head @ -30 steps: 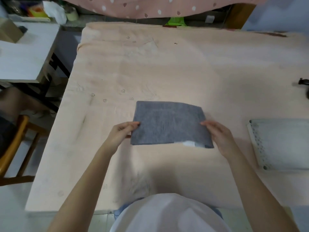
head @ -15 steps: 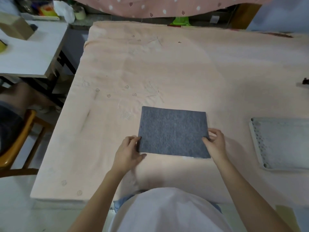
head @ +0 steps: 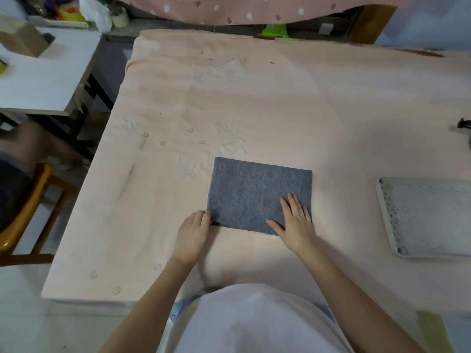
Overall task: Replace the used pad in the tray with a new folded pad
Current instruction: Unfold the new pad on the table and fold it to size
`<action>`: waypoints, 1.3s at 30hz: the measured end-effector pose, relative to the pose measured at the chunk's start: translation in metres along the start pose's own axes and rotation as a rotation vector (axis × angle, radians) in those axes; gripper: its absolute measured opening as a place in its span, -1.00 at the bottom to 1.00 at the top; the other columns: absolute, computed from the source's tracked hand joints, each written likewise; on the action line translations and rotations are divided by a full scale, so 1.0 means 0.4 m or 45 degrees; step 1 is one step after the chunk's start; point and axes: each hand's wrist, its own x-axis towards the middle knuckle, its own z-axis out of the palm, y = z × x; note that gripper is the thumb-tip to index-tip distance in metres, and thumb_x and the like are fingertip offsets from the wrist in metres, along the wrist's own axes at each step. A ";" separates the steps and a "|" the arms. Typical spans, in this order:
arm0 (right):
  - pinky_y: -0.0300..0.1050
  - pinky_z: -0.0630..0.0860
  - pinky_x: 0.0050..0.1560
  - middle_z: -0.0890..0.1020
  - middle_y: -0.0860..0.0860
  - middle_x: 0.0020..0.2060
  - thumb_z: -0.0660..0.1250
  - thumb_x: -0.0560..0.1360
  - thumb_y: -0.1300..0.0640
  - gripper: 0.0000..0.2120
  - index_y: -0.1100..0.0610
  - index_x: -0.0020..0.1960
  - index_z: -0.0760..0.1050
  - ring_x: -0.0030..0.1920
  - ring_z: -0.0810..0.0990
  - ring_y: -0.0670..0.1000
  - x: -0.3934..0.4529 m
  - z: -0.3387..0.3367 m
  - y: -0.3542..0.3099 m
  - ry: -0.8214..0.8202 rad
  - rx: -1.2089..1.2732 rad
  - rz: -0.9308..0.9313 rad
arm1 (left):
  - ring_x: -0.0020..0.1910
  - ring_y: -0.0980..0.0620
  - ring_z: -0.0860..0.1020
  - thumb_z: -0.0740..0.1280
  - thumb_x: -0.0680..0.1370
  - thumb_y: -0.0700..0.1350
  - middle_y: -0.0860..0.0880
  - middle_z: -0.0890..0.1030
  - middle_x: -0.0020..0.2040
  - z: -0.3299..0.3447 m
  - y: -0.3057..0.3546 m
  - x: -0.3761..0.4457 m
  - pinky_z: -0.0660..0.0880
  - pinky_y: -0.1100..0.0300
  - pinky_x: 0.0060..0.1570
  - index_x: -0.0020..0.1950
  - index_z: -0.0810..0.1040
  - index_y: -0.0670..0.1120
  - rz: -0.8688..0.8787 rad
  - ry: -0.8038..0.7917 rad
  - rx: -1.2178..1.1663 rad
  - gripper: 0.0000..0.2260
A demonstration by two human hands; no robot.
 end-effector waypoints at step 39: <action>-0.09 0.49 -0.20 0.57 0.12 -0.29 0.43 0.45 0.00 -0.69 0.24 -0.24 0.49 -0.24 0.59 0.08 0.094 -0.136 0.117 -0.012 1.202 0.643 | -0.09 -0.01 0.55 0.43 0.41 0.17 0.00 0.55 -0.02 0.015 -0.035 0.252 0.53 0.09 -0.13 0.11 0.42 -0.13 -0.913 -0.452 -0.913 -0.52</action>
